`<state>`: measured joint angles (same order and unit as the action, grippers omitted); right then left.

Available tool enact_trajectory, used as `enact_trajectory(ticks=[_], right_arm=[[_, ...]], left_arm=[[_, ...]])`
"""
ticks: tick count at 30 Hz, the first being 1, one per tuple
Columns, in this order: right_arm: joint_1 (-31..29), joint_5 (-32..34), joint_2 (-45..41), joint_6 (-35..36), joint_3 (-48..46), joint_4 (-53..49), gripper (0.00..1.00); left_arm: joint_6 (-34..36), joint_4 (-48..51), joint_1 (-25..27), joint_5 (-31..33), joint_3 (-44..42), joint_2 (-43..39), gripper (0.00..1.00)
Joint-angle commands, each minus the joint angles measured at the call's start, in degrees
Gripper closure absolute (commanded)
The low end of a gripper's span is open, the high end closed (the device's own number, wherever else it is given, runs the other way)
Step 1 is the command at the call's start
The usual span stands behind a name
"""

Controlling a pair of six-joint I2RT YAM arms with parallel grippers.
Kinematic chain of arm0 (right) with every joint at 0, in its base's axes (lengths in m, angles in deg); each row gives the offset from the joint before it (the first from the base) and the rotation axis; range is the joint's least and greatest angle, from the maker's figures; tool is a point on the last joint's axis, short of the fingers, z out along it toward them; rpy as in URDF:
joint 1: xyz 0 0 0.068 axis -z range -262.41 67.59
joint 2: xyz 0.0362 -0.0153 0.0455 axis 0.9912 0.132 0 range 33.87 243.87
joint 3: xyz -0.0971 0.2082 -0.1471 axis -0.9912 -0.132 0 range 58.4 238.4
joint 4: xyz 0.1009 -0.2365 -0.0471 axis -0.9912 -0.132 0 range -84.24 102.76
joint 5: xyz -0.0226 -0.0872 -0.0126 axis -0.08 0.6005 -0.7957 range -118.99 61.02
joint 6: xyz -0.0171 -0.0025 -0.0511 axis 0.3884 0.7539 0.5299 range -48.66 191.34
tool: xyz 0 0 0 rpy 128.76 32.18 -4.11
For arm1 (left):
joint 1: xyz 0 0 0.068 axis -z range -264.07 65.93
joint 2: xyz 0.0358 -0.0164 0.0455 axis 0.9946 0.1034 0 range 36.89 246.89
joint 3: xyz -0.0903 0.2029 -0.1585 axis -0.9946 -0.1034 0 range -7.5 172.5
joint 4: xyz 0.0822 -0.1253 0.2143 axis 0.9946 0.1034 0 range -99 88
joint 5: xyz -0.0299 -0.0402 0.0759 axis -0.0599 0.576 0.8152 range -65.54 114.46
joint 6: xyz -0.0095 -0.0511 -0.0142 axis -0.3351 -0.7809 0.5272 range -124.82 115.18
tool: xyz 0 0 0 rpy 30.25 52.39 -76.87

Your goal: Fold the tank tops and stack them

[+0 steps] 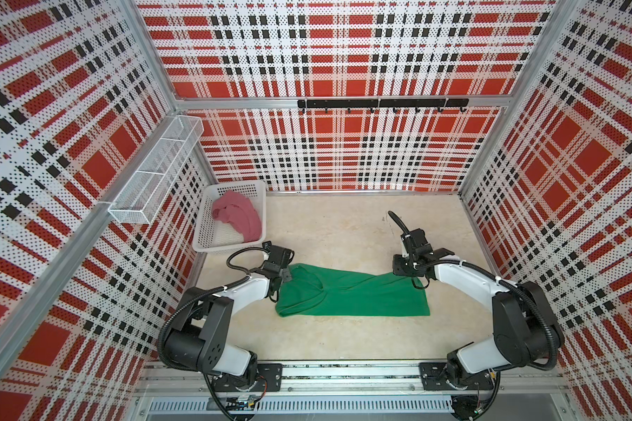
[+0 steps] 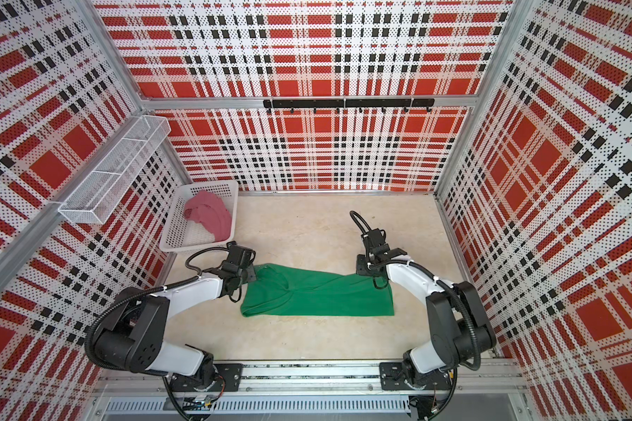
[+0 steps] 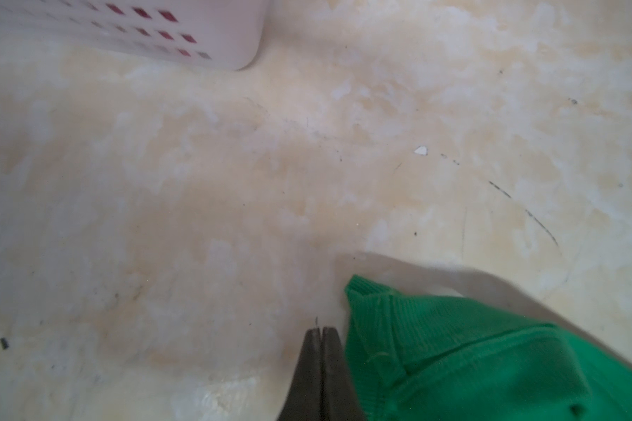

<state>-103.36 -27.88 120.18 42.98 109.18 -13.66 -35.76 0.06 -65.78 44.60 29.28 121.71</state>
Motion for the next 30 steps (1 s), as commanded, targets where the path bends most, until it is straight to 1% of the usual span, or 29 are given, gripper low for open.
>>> enact_trajectory(ticks=[1, 3, 5, 7, 10, 12, 15, 18, 20, 22, 24, 26, 27, 28, 30], right_arm=[[-0.41, 0.47, -0.72, -1.11, -1.28, -2.96, 0.82], [-0.41, 0.61, -2.70, -1.88, -3.08, -5.83, 0.82], [-0.41, 1.07, -6.42, -2.93, -5.35, -8.65, 0.82], [-0.41, 1.22, -10.30, -6.13, -7.61, -10.97, 0.85], [-0.11, 0.92, -14.53, -9.45, -12.66, -12.00, 0.85], [1.17, -0.26, -15.09, -10.44, -15.27, -12.52, 0.86], [1.65, 0.60, -16.72, -10.61, -14.77, -14.81, 0.85], [4.33, 2.33, -18.80, -8.50, -11.16, -18.50, 0.84], [6.61, 2.45, -19.81, -6.83, -8.77, -20.17, 0.81], [9.14, 1.03, -20.42, -5.30, -6.84, -20.45, 0.73], [10.86, -0.98, -20.41, -4.22, -6.08, -19.47, 0.69], [11.63, -2.64, -19.21, -3.72, -5.25, -18.00, 0.68], [11.57, -3.37, -18.19, -3.72, -4.64, -17.21, 0.67], [11.63, -4.28, -16.49, -2.07, -3.90, -16.66, 0.67], [11.63, -6.12, -14.02, -1.07, -2.85, -15.27, 0.67]], left_arm=[[0.62, -1.37, -0.40, 0.17, 0.84, 1.07, 1.00], [0.78, -1.58, -0.57, 0.08, 1.01, 1.22, 1.00], [0.87, -1.59, -0.79, 0.07, 1.15, 1.06, 1.00], [1.10, -1.35, -0.97, 0.05, 1.35, 0.67, 1.00], [1.47, -0.67, -1.38, 0.47, 1.94, -0.36, 1.00], [1.88, 0.41, -1.62, 0.66, 2.90, -1.15, 1.00], [2.45, 2.87, -1.58, 0.96, 5.27, -3.37, 1.00], [2.73, 5.90, -0.45, 0.56, 8.11, -5.47, 0.90], [1.95, 7.97, 1.48, -1.25, 9.98, -6.31, 0.85], [-0.36, 8.73, 5.90, -3.84, 10.56, -6.40, 0.80], [-2.66, 9.49, 10.24, -6.38, 10.43, -5.37, 0.77], [-4.88, 9.80, 13.87, -9.41, 10.14, -3.59, 0.75], [-5.49, 9.75, 15.89, -9.99, 10.29, -2.53, 0.74], [-5.79, 9.84, 17.61, -10.22, 10.79, -1.23, 0.73], [-6.06, 9.74, 19.91, -10.88, 11.96, 0.91, 0.71]])
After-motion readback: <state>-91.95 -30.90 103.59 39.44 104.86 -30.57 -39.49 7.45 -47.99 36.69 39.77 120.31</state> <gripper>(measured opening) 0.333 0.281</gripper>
